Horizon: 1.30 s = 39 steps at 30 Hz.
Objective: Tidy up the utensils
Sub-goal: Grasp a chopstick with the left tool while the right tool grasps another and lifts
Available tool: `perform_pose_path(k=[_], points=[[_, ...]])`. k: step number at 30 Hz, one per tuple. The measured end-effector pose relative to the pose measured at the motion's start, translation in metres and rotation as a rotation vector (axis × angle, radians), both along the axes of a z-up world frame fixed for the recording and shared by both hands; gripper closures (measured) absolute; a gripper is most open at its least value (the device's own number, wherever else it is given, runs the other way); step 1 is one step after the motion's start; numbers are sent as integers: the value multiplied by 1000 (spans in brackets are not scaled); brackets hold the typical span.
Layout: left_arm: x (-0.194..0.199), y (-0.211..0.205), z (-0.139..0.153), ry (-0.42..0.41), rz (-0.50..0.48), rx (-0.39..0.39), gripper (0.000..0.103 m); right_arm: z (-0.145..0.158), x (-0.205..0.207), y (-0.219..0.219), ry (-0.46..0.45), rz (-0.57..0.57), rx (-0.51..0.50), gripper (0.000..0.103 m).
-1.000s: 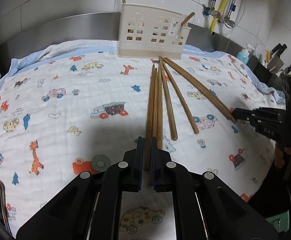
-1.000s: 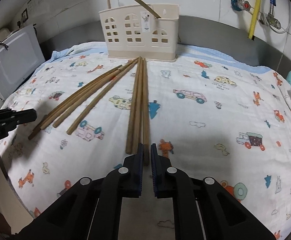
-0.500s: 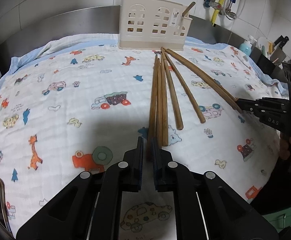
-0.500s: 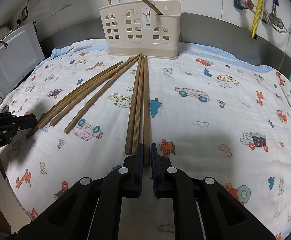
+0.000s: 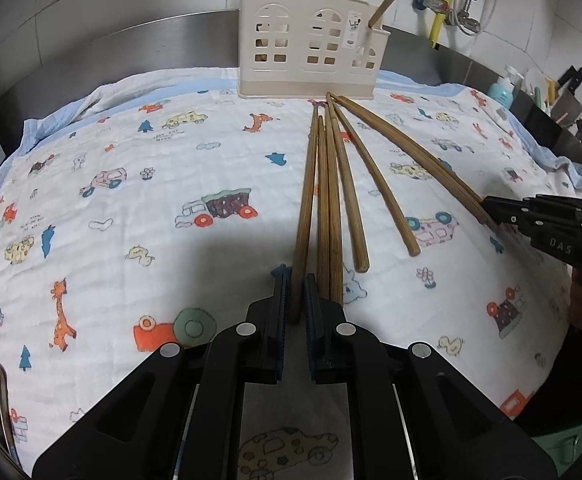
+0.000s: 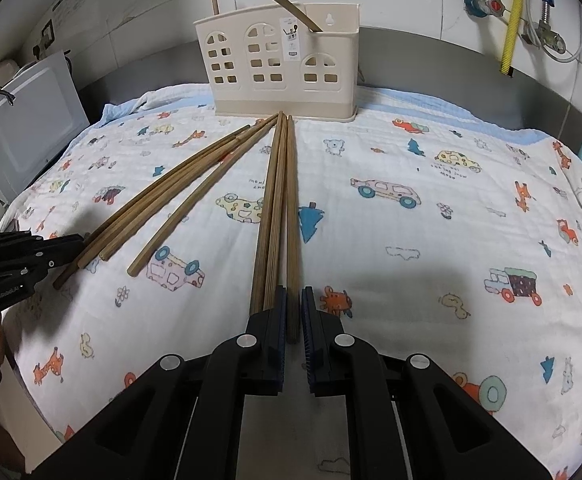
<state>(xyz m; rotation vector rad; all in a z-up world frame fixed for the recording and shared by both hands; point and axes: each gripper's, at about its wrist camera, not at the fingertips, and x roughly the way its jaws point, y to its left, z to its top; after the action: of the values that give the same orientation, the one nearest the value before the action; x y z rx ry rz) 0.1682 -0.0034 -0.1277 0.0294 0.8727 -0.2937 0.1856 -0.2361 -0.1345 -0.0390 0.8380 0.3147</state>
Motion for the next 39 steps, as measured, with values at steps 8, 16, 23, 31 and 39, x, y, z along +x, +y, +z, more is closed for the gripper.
perform_pose_path(k=[8, 16, 23, 31, 39], points=[[0, -2, -2, -16, -5, 0, 93, -2, 3, 6, -24, -2, -25, 95], [3, -7, -1, -11, -15, 19, 96, -1, 4, 6, -28, -7, -30, 97], [-2, 0, 10, -16, -13, -32, 97, 22, -8, 0, -78, -13, -26, 97], [-10, 9, 53, -125, -3, -101, 97, 80, -14, -9, -197, -21, 3, 97], [0, 7, 95, -246, -27, -142, 97, 131, -4, -10, -278, -5, 15, 97]])
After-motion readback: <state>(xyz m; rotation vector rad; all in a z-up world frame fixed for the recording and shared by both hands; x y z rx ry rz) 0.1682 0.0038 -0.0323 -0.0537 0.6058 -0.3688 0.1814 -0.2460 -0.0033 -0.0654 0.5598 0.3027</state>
